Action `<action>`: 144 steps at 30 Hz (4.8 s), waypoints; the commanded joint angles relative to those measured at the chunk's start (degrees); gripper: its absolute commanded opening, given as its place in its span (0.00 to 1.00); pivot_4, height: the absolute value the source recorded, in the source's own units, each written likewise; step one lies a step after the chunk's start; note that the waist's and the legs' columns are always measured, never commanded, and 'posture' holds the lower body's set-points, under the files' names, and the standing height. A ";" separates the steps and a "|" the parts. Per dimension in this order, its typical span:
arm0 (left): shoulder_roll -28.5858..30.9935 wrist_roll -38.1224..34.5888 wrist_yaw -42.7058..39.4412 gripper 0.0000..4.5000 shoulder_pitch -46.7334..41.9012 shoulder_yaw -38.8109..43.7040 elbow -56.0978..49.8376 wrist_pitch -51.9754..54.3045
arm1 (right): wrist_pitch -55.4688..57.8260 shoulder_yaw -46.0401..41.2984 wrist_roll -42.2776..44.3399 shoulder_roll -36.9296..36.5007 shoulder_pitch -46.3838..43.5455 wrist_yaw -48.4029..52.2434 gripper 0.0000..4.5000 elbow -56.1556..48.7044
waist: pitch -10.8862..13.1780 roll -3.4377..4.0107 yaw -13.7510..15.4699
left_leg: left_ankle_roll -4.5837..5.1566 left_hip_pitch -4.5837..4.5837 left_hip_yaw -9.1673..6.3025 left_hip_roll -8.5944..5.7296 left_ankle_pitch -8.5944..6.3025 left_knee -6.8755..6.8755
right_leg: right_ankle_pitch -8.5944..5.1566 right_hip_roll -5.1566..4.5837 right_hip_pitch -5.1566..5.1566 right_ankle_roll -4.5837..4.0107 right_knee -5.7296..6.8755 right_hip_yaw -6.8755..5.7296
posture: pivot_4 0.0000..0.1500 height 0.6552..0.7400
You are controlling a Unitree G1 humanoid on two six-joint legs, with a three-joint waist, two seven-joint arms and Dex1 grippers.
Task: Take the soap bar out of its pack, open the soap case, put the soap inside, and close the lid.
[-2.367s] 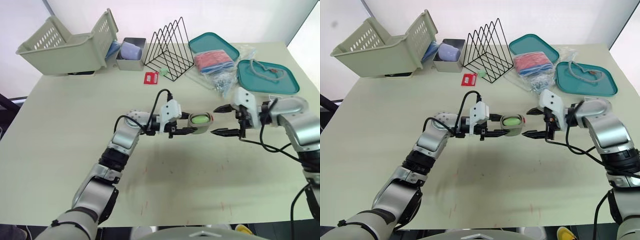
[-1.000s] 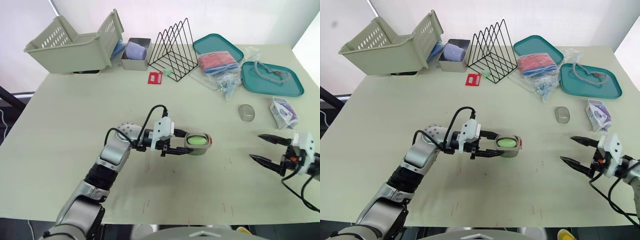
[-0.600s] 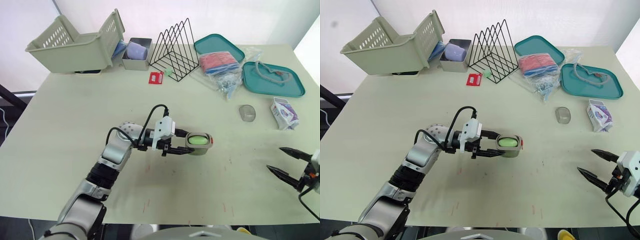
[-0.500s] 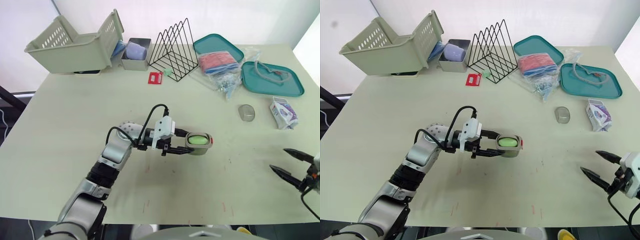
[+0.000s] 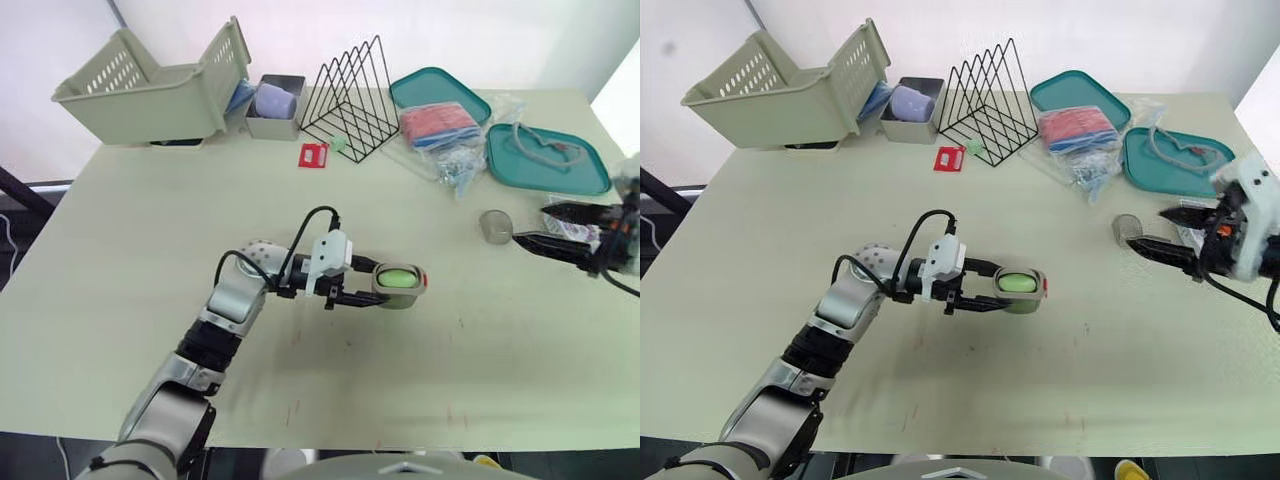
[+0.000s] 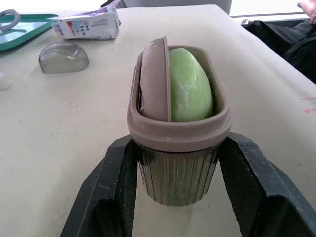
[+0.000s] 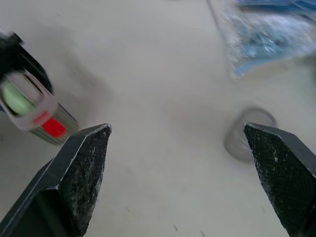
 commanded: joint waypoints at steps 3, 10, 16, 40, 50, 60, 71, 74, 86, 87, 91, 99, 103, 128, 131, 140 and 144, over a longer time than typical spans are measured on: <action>-0.78 1.24 1.27 0.43 0.34 -0.16 -0.71 -1.41 | 8.53 17.85 -7.97 -1.41 -18.28 -4.35 0.99 6.69 | -0.02 0.05 -0.50 | 0.00 0.10 0.12 0.00 0.00 0.03 | 0.01 -0.02 -0.02 0.01 0.10 0.12 | 1.00 1.00; -1.94 1.90 2.60 0.43 -0.05 -0.19 -0.38 -1.63 | 22.07 34.50 -20.41 7.27 -40.51 -9.76 0.99 23.79 | -0.03 0.07 -0.49 | 0.01 0.01 0.16 0.01 0.00 0.00 | 0.01 -0.02 -0.11 0.00 0.08 0.13 | 1.00 1.00; -2.58 2.38 3.14 0.43 -0.20 -0.18 -0.26 -1.68 | 22.82 38.04 -29.48 15.67 -47.75 -14.62 0.99 36.67 | -0.03 0.07 -0.18 | 0.01 -0.03 0.13 0.01 0.00 -0.02 | 0.01 -0.02 -0.12 -0.01 0.06 0.07 | 1.00 1.00; -3.22 2.63 2.96 0.43 -1.25 -0.27 0.38 -1.47 | 22.40 31.62 -38.86 25.08 -47.09 -17.46 0.99 49.51 | -0.04 0.09 -0.63 | 0.01 0.01 0.15 0.01 0.00 -0.05 | 0.01 -0.02 -0.13 0.00 0.11 0.09 | 1.00 1.00; -3.08 2.67 3.17 0.43 -0.78 -0.32 -0.26 -1.05 | 20.86 32.15 -40.12 26.07 -47.10 -16.50 0.99 51.20 | -0.04 0.09 -0.62 | 0.01 0.01 0.15 0.01 0.00 -0.06 | 0.01 -0.02 -0.13 0.00 0.10 0.09 | 1.00 1.00; -3.30 2.67 3.31 0.43 -0.54 -0.54 -0.55 -0.83 | 18.69 32.48 -42.02 26.59 -47.91 -15.38 0.99 53.96 | -0.04 0.10 -0.62 | 0.01 0.01 0.15 0.01 0.00 -0.06 | 0.01 -0.02 -0.13 0.00 0.09 0.09 | 1.00 1.00; -3.38 2.78 3.22 0.43 -0.54 -0.72 -0.64 -0.86 | 16.91 32.16 -43.49 26.56 -47.31 -14.78 0.46 54.98 | -0.04 0.09 -0.59 | 0.01 0.01 0.15 0.00 0.00 -0.07 | 0.01 -0.02 -0.13 0.00 0.09 0.09 | 1.00 1.00; -3.40 2.81 3.20 0.43 -0.52 -0.79 -0.70 -0.82 | 16.02 32.97 -43.90 26.25 -47.21 -13.74 0.42 54.76 | -0.04 0.10 -0.61 | 0.01 0.01 0.15 0.00 0.00 -0.07 | 0.01 -0.02 -0.13 0.00 0.09 0.09 | 1.00 1.00; -3.41 3.10 3.09 0.43 -0.56 -0.94 -0.25 -1.09 | -4.86 38.36 -40.48 16.06 -41.01 12.93 0.42 35.24 | -0.02 0.12 -0.59 | 0.01 0.00 0.14 0.00 0.00 -0.07 | 0.01 -0.02 -0.13 0.00 0.05 0.09 | 1.00 1.00; -3.39 3.10 3.07 0.43 -0.53 -0.96 -0.25 -1.07 | -6.80 38.05 -39.28 14.98 -40.42 16.56 0.42 33.14 | -0.02 0.12 -0.59 | 0.01 0.01 0.13 0.01 0.00 -0.07 | 0.01 -0.01 -0.13 0.00 0.07 0.09 | 1.00 1.00; -3.41 3.20 2.94 0.43 -0.67 -0.95 0.28 -1.27 | -9.18 37.66 -35.80 11.70 -39.26 26.17 0.42 27.18 | -0.02 0.11 -0.57 | 0.01 0.02 0.12 0.01 0.00 -0.07 | 0.01 -0.01 -0.12 0.00 0.06 0.08 | 1.00 1.00; -3.41 3.22 2.69 0.43 -1.52 -0.39 1.87 -1.78 | -15.92 38.41 -34.36 6.99 -32.81 36.03 0.42 15.02 | -0.02 0.11 -0.47 | 0.01 0.00 0.09 0.01 0.00 -0.04 | 0.01 -0.02 -0.11 0.00 0.06 0.05 | 1.00 1.00; -3.38 3.25 2.77 0.43 -1.63 -0.36 2.04 -1.94 | -16.23 37.30 -33.45 6.60 -31.44 37.50 0.42 12.15 | -0.02 0.11 -0.50 | 0.01 0.03 0.08 0.01 0.00 -0.02 | 0.01 -0.01 -0.11 0.00 0.10 0.05 | 1.00 1.00; -3.52 3.70 3.53 0.43 -1.22 -0.52 1.49 -1.83 | -14.36 35.99 -27.35 8.96 -27.37 35.62 0.42 3.39 | -0.02 0.10 -0.44 | 0.01 0.02 0.08 0.01 0.00 -0.01 | 0.01 -0.01 -0.10 0.00 0.09 0.05 | 1.00 1.00; -3.56 3.79 3.59 0.43 -1.17 -0.60 1.34 -1.82 | -14.82 36.12 -27.33 9.14 -27.14 35.19 0.42 3.23 | -0.02 0.10 -0.46 | 0.01 0.03 0.08 0.01 0.00 -0.01 | 0.01 -0.01 -0.10 0.00 0.09 0.05 | 1.00 1.00; -3.80 3.97 3.68 0.43 -1.27 -0.64 1.37 -1.91 | -15.51 37.21 -27.58 10.14 -26.22 34.29 0.42 2.35 | -0.02 0.10 -0.44 | 0.01 0.03 0.08 0.01 0.00 -0.01 | 0.01 -0.01 -0.10 0.00 0.09 0.05 | 1.00 1.00; -3.78 4.08 3.76 0.43 -1.22 -0.62 1.29 -1.91 | -16.76 38.10 -28.78 10.58 -25.57 34.09 0.42 2.66 | -0.02 0.10 -0.43 | 0.01 0.03 0.08 0.01 0.00 -0.01 | 0.01 -0.01 -0.10 0.00 0.09 0.05 | 1.00 1.00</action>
